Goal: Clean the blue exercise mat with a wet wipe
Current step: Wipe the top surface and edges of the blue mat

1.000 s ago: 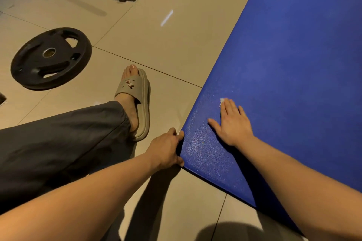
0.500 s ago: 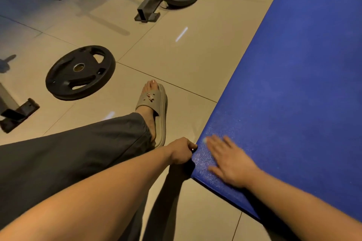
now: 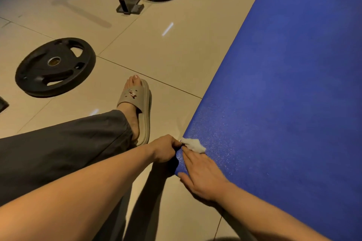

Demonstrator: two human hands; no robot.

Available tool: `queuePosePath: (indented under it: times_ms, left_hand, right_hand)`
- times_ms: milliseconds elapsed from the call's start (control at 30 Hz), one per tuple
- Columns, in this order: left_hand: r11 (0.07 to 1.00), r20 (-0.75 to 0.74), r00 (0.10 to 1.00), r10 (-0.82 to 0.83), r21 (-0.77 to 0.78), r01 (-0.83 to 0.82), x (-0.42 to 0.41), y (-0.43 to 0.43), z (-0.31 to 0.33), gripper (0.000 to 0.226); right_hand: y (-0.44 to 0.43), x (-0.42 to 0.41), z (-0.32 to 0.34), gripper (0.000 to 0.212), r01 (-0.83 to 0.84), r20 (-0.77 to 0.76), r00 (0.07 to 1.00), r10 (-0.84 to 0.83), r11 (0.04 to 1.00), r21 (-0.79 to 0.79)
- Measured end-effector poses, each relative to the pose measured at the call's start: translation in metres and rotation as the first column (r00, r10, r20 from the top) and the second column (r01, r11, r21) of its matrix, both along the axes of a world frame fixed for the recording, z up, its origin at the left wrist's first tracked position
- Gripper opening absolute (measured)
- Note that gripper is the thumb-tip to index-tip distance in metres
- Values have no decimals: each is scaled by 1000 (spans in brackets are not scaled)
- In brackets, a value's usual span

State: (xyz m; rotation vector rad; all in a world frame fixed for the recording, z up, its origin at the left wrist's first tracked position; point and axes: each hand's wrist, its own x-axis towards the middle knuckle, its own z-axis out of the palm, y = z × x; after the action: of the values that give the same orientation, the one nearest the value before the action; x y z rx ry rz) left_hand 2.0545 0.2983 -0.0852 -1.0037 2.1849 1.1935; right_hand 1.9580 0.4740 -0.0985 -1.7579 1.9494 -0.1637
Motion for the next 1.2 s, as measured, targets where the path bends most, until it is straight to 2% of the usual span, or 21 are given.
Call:
queuePosePath:
  times_ms: [67,133,233,300,367,467,567,667,733,800,867,933,967,1033,1100,1133,1200]
  left_hand:
    - [1000,2,1000,-14,-18,14,-1,1,2,43]
    - [1000,1,1000,-6,-25,6,-1,2,2,44]
    - [1000,-8,1000,6,-5,-6,1,1,-1,44]
    - [1000,-22,1000,12,18,-12,1,-1,-5,40]
    - [999,-35,999,24,31,-23,1,-3,-8,38]
    - [998,-46,998,46,46,-44,0,-3,-12,39]
    - [998,-36,998,50,51,-48,3,-5,-15,40]
    - [1000,-13,1000,10,-5,-10,2,-8,-19,42]
    - [1000,-4,1000,-11,-26,11,1,-9,-21,41]
    - [999,-6,1000,-11,-30,11,2,-9,-23,42]
    - [999,-8,1000,-18,-32,18,3,-7,-21,46]
    - [998,-14,999,-40,-42,39,4,-5,-18,49]
    - [998,-18,999,-40,-44,40,4,-4,-18,50]
    - [998,-18,999,-43,-42,42,4,-2,-15,50]
    - [998,-16,999,-42,-40,41,3,-2,-14,49]
    - [998,-17,999,-39,-45,39,4,-2,-14,50]
    - [998,-17,999,-33,-52,32,4,-1,-14,50]
  right_hand:
    - [-7,-6,2,51,37,-74,996,-52,980,-194]
    - [-13,-19,5,24,48,-160,980,-119,919,-391]
    - [-18,-41,8,10,148,-167,951,-261,856,-496]
    - [-28,-55,5,38,158,-174,953,-249,895,-416]
    - [-44,-65,-4,62,97,-212,966,-148,968,-233]
    - [-60,-66,-20,70,116,-247,962,-113,993,-2]
    - [-45,-43,-30,71,145,-229,961,-156,987,-67]
    - [5,-10,-37,74,-76,-287,958,18,978,-194]
    - [25,-11,-39,76,-231,-336,929,154,952,-202]
    - [16,-32,-42,77,-290,-411,892,188,935,-202]
    - [-12,-56,-41,73,-205,-472,876,97,962,-182]
    - [-41,-77,-38,64,-12,-523,849,-69,989,-149]
    - [-51,-85,-35,60,99,-535,830,-155,986,-132]
    - [-63,-93,-33,48,206,-516,818,-253,967,-148]
    - [-67,-90,-27,24,244,-458,830,-318,946,-213]
    - [-67,-88,-26,16,287,-389,843,-371,923,-258]
    - [-67,-83,-21,10,412,-195,865,-463,876,-252]
